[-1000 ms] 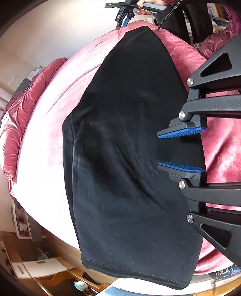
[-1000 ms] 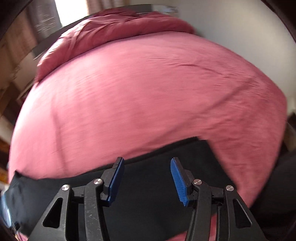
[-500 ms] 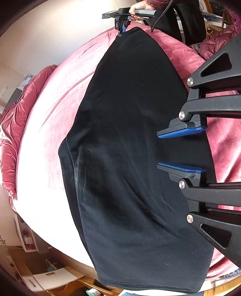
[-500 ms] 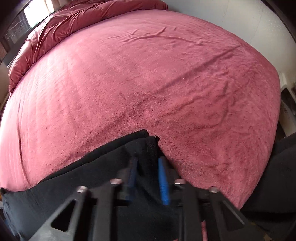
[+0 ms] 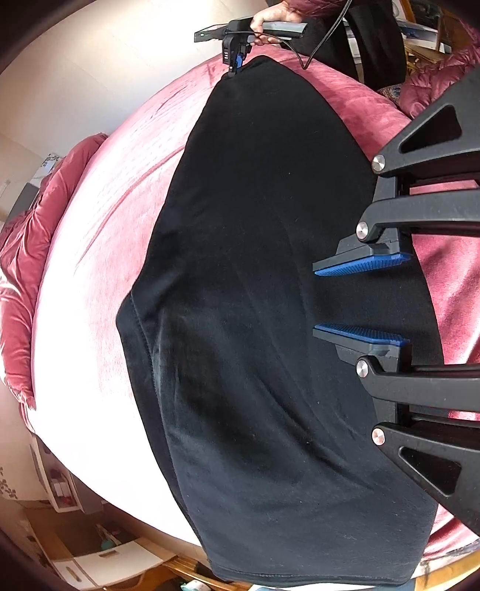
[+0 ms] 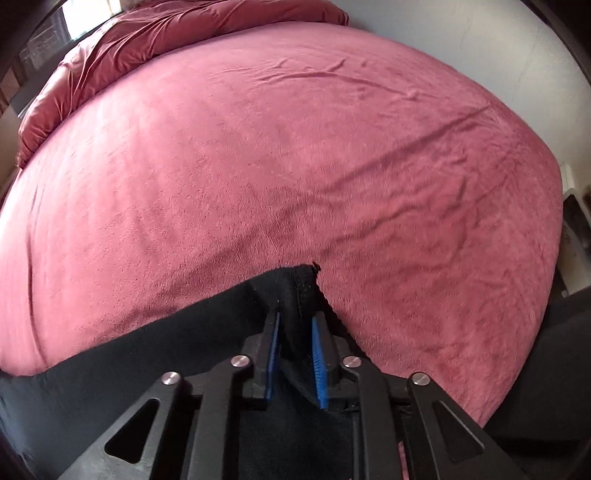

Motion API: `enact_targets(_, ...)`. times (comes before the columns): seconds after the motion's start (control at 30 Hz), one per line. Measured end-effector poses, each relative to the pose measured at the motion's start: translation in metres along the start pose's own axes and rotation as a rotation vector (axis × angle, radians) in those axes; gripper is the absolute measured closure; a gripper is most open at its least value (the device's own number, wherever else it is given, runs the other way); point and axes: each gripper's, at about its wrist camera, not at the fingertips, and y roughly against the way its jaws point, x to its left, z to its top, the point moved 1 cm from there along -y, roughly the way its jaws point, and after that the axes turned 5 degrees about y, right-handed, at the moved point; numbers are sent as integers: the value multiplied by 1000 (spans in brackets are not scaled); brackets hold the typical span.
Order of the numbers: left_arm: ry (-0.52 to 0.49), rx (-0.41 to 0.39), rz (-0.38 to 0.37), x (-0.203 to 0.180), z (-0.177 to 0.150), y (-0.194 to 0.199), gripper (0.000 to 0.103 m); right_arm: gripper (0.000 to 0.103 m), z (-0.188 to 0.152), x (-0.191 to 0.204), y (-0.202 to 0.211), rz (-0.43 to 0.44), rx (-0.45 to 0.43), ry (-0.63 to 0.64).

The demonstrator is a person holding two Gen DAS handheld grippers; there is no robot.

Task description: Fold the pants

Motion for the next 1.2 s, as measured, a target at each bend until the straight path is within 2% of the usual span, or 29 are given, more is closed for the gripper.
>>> enact_targets(0.07,-10,-9,-4,-4,1,0,76,74,-1,-11,17,25,-37,-31)
enact_targets(0.2,-3,-14,-29,-7,1,0,76,74,-19,-30,51,83,-79,-86)
enact_targets(0.3,-15,-8,-41,-16,2,-6,76,74,-36,-47,55,96,-72,-160)
enact_targets(0.4,-47,-18,-45,-25,2,-8,76,74,-56,-58,45,56,-39,-209)
enact_targets(0.5,-64,-18,-40,-31,1,-10,75,74,-71,-64,25,82,12,-266)
enact_targets(0.57,-71,-10,-16,-31,-3,-16,75,75,-75,-63,14,57,17,-279)
enact_targets(0.63,-69,-2,25,-31,-3,-21,75,82,-76,-62,5,57,18,-288)
enact_targets(0.7,-47,9,67,-28,-4,-26,75,81,-75,-62,1,38,16,-295)
enact_targets(0.8,-27,-20,73,-27,-5,-21,75,77,-74,-63,1,51,16,-329)
enact_targets(0.87,-31,-44,71,-30,-6,-16,74,59,-80,-66,8,77,4,-384)
enact_targets(0.9,-34,-49,71,-31,-6,-15,74,55,-84,-67,11,96,-6,-404)
enact_targets(0.97,-37,-59,70,-32,-9,-13,74,53,-94,-67,14,134,-12,-437)
enact_targets(1.2,-46,-102,86,-35,-17,10,73,49,-131,-49,7,384,-37,-568)
